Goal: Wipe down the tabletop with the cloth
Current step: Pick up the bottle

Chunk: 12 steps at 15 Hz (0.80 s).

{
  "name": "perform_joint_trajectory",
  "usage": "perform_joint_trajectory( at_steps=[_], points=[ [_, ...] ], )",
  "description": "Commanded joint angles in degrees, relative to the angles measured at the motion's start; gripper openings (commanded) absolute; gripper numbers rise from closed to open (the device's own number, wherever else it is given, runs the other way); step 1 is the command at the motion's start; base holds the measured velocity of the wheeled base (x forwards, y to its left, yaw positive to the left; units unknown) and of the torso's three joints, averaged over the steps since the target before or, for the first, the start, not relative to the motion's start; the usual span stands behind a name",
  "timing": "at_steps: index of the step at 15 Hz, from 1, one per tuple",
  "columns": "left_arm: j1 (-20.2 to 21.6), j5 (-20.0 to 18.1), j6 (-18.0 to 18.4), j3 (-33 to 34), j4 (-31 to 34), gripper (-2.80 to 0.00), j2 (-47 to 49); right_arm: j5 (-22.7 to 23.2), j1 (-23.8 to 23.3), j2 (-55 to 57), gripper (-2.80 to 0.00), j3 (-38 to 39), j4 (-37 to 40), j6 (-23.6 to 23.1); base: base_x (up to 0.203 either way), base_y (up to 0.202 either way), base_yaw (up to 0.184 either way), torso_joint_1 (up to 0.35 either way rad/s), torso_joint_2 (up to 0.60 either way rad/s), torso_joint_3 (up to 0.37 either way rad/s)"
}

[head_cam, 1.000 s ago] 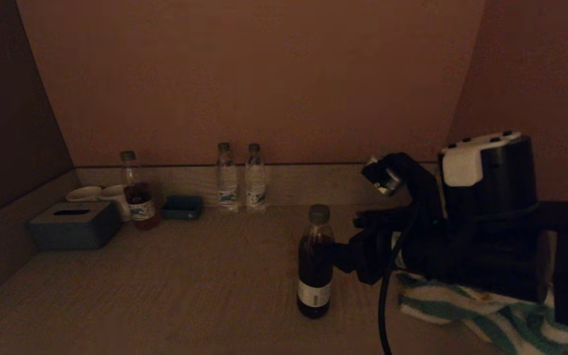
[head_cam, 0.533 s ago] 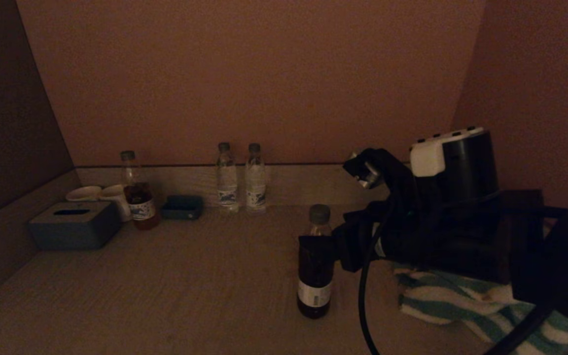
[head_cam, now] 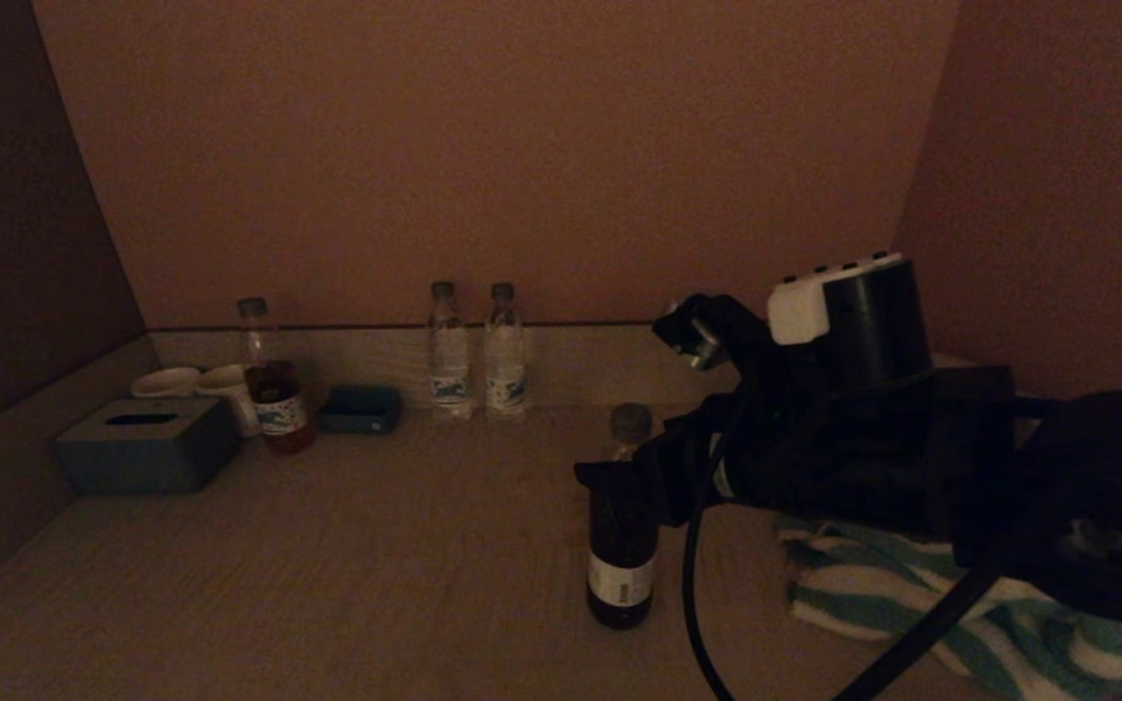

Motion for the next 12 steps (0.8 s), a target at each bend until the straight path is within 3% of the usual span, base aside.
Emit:
perform_joint_trajectory(
  at_steps=[1,12],
  points=[
    [-0.1,0.0,0.0,0.0,0.0,-2.8,0.1,0.1,0.0,1.1,0.0,-0.9,-0.1,0.1,0.0,0.0,0.0,0.0,0.0,0.0],
    [-0.1,0.0,0.0,0.0,0.0,-2.8,0.1,0.0,-1.7,7.9,0.0,-5.8,-4.3,0.2,0.0,0.0,0.0,0.0,0.0,0.0]
  ],
)
